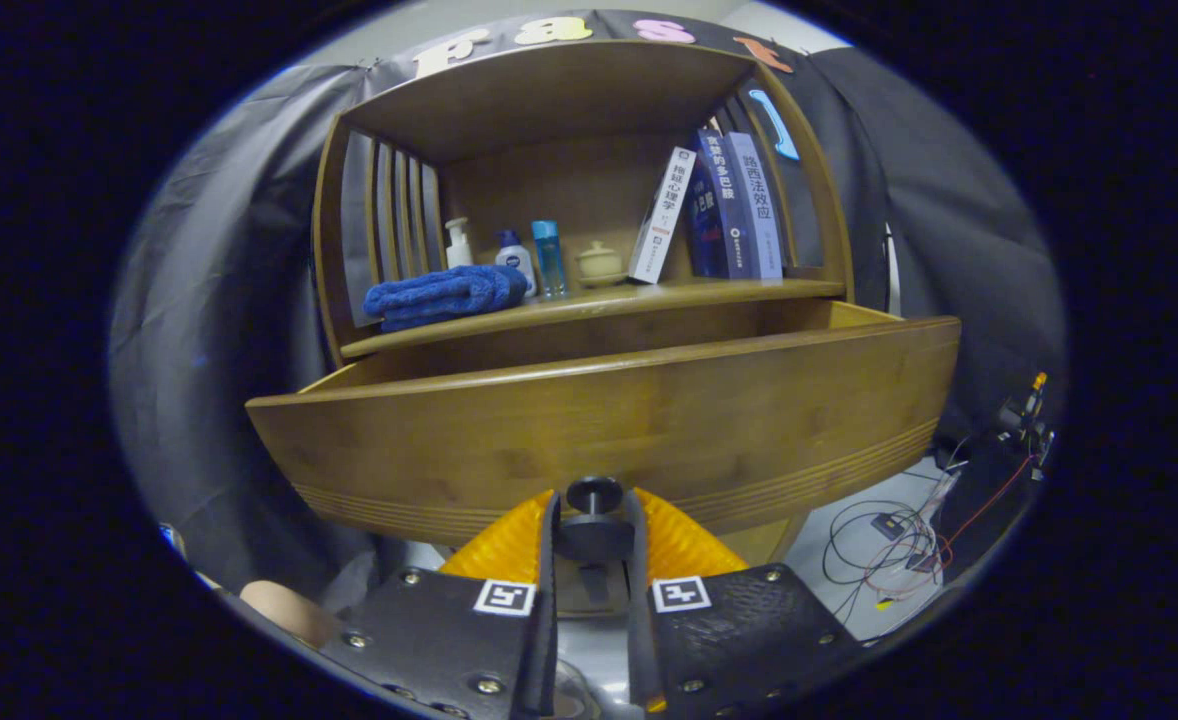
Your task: Pull open the drawer, take out the items inside it, and place them on the countertop above the cabinet.
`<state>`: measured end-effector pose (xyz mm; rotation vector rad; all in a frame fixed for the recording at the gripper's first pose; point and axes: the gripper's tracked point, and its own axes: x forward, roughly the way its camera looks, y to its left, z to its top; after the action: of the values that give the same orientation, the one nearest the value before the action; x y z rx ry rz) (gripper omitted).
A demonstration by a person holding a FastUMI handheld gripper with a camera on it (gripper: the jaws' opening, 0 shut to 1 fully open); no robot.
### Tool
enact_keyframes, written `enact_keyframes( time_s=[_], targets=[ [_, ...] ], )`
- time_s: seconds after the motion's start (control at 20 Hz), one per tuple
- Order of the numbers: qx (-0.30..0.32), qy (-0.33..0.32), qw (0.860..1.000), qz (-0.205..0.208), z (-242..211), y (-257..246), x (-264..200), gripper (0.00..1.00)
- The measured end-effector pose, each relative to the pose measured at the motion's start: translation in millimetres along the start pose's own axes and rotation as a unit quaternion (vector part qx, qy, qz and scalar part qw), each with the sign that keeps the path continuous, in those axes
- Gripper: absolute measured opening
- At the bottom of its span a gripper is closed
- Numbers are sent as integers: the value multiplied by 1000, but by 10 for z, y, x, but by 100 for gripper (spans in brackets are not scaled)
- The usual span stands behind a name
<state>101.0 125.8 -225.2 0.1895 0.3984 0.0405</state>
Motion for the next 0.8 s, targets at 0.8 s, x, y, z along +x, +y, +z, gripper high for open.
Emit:
enact_keyframes(
  time_s=[0.8],
  targets=[
    [-5,16,1000,-6,-139,-4,-310,29]
  ],
)
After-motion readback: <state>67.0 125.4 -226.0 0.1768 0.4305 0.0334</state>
